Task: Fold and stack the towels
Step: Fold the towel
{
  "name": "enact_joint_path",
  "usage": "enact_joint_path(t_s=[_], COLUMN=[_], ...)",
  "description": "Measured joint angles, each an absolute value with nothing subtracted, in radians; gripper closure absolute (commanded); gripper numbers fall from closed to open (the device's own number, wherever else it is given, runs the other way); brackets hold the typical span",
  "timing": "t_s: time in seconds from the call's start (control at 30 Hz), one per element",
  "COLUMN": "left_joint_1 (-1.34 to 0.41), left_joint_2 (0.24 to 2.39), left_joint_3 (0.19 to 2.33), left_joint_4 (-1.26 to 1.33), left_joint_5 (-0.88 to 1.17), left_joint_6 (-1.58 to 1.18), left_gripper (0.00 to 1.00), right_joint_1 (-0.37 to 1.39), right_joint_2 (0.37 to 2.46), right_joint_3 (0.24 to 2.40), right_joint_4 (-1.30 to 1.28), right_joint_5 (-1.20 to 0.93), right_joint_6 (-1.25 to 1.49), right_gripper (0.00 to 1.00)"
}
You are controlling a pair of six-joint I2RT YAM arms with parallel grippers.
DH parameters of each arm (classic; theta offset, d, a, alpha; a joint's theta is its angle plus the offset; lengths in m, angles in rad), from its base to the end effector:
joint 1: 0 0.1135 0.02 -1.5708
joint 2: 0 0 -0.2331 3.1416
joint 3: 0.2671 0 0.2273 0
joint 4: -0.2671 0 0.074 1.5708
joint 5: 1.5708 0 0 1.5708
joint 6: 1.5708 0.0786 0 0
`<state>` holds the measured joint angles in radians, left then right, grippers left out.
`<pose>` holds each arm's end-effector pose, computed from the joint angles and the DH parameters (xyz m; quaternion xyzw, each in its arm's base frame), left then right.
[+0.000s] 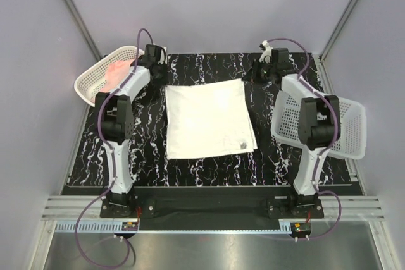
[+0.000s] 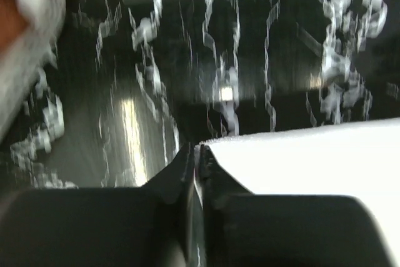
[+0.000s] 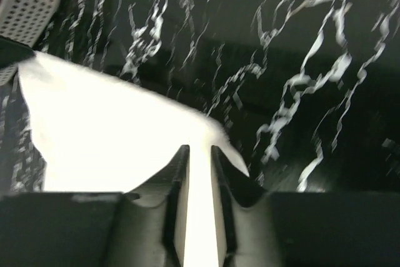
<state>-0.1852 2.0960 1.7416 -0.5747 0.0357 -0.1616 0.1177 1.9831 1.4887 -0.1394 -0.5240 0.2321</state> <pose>0.4463 -0.0865 0.1732 0.0168 0.9487 -0.0711 0.3077 0.4416 0.0918 0.1917 -0.0675 0.8671 0.3035 0.3893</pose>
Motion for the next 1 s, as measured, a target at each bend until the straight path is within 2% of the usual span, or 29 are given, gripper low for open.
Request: enact_joint_path(t_s=[0.07,0.2,0.27,0.4,0.6,0.7,0.77,0.9,1.0], left_joint_1=[-0.175,-0.164,-0.164,-0.167,-0.2,-0.219,-0.23,-0.233,-0.231], left_joint_2=[2.185,2.29,2.307,2.284,2.134,2.106,2.104,2.106,2.113], left_joint_3=[1.866,2.033,2.065,2.016,1.705,1.624,1.599,1.6,1.606], left_joint_4=[-0.574,-0.591,-0.601,-0.581,-0.548,-0.546,-0.549,-0.609,-0.656], left_joint_5=[0.045,0.041,0.029,0.013,0.065,0.094,0.105,0.086,0.031], left_joint_6=[-0.147,-0.121,-0.11,-0.105,-0.153,-0.18,-0.2,-0.24,-0.267], left_gripper=[0.52,0.43,0.43,0.46,0.58,0.62,0.71,0.77,0.77], right_joint_1=[0.117,0.117,0.117,0.117,0.142,0.183,0.22,0.293,0.338], right_joint_2=[2.066,2.183,2.209,2.21,2.166,2.108,2.065,2.0,1.953], right_joint_3=[1.594,1.764,1.811,1.854,1.828,1.745,1.678,1.564,1.467], right_joint_4=[-0.15,-0.187,-0.219,-0.305,-0.49,-0.542,-0.564,-0.59,-0.596], right_joint_5=[-0.505,-0.447,-0.413,-0.359,-0.284,-0.24,-0.216,-0.172,-0.138], right_joint_6=[0.219,0.198,0.19,0.187,0.203,0.217,0.231,0.27,0.302], right_gripper=[0.65,0.55,0.55,0.57,0.63,0.65,0.66,0.68,0.69])
